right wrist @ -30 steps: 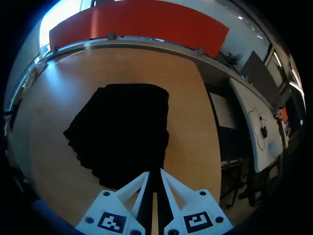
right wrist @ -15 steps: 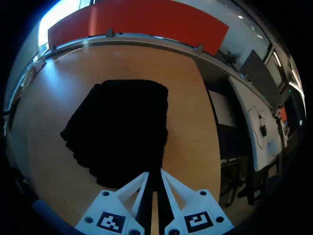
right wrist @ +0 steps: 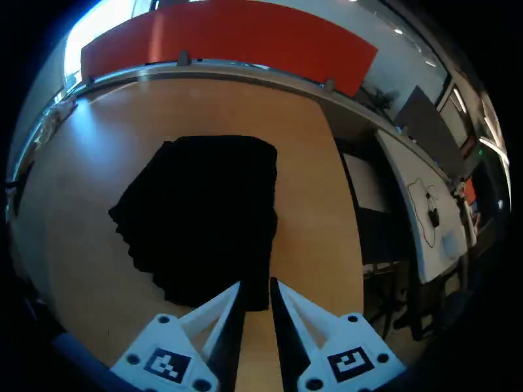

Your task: Fold towel

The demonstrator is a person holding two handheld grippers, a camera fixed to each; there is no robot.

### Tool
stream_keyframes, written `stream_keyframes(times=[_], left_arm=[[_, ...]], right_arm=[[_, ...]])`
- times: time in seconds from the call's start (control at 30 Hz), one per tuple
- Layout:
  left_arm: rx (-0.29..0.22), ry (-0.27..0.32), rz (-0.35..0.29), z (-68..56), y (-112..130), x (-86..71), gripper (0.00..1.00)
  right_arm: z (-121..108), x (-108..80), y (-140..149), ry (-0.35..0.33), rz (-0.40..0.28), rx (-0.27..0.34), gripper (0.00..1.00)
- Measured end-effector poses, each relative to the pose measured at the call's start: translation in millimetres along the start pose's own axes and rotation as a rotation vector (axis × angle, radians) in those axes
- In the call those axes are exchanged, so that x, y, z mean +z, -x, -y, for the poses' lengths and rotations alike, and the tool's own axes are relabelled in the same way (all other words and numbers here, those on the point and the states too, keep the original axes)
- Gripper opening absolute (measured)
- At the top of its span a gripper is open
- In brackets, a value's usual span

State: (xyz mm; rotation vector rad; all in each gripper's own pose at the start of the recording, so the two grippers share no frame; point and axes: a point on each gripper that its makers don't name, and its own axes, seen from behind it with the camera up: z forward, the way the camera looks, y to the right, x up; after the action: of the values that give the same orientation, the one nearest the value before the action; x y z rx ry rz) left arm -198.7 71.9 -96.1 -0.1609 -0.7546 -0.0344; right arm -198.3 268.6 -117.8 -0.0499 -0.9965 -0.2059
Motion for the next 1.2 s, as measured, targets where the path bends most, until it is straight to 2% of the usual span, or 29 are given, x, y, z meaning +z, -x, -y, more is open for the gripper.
stream_keyframes(times=[0.13, 0.27, 0.33, 0.6, 0.8, 1.0, 1.2], left_arm=[[0.002, 0.002, -0.002, -0.2, -1.1, 0.7, 0.91], [0.003, 0.005, -0.009, -0.2, -3.6, 0.6, 0.91], [0.004, 0.006, -0.012, -0.1, -4.3, 0.5, 0.91], [0.004, 0.011, -0.026, 2.4, -7.1, 0.8, 0.91], [-0.006, 0.001, -0.051, 8.6, -13.7, -0.2, 0.91], [-0.010, -0.008, -0.097, 13.2, -27.2, -1.0, 0.91], [-0.016, -0.009, -0.133, 13.8, -39.0, -0.8, 0.91]], right_arm=[[-0.5, -2.9, 0.8, 0.010, -0.004, 0.001, 0.60], [1.6, -5.0, 2.9, 0.011, -0.002, -0.007, 0.72], [3.8, -6.6, 3.2, 0.008, -0.005, -0.008, 0.82], [7.3, -17.3, -6.5, 0.018, -0.055, 0.011, 0.84], [8.9, -31.7, -34.8, 0.040, -0.173, 0.062, 0.84], [16.1, -48.8, -62.0, 0.028, -0.297, 0.133, 0.84], [22.6, -63.1, -82.4, 0.026, -0.391, 0.188, 0.88]])
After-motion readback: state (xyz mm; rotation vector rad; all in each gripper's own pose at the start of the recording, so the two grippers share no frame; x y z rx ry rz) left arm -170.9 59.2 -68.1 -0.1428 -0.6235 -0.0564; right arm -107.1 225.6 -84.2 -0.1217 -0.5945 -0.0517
